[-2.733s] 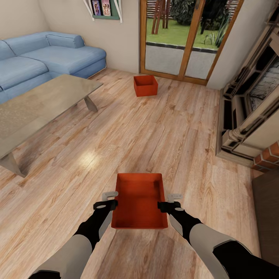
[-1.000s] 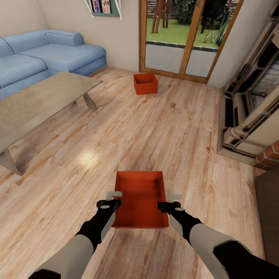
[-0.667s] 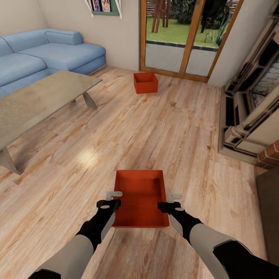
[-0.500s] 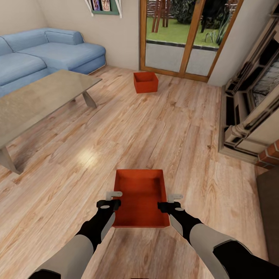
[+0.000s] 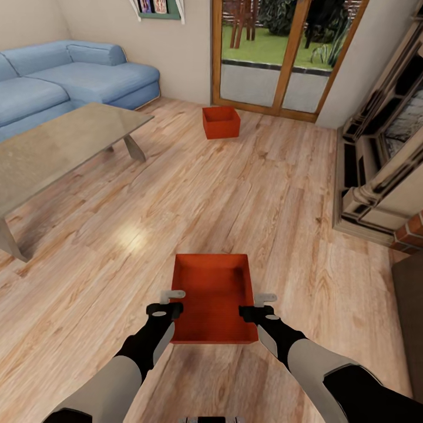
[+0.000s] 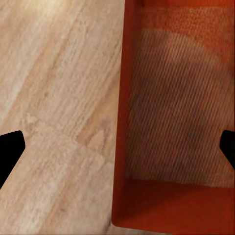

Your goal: Move the two storage containers from the living room to the garage. In the garage, place one container on the floor and stack the other container on top of it (either order is fine).

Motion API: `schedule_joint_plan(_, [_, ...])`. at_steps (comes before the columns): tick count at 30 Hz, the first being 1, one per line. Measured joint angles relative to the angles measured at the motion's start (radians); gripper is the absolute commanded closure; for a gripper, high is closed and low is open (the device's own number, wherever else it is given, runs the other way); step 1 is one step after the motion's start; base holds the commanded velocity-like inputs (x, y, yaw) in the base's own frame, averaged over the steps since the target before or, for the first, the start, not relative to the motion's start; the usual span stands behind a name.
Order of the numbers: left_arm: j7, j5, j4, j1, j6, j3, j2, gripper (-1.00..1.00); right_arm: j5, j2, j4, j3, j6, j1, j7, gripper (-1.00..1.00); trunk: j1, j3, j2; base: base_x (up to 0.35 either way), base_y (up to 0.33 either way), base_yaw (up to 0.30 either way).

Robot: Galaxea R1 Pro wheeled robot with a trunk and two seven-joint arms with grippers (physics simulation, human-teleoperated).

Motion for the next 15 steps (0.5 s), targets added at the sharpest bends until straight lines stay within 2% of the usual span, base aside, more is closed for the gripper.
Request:
schedule_joint_plan(13, [0.0, 0.002, -0.001, 0.0, -0.002, 0.001, 0.0, -1.0, 0.001, -0.003, 0.0, 0.0, -0.001, 0.0, -0.005, -1.0, 0.05, -0.041, -0.091, 0.0, 0.0, 0.0])
schedule_joint_plan(15, [0.0, 0.002, -0.001, 0.0, -0.002, 0.001, 0.0, -1.0, 0.001, -0.004, 0.0, 0.0, -0.001, 0.0, -0.006, -1.0, 0.05, -0.041, -0.091, 0.0, 0.0, 0.0])
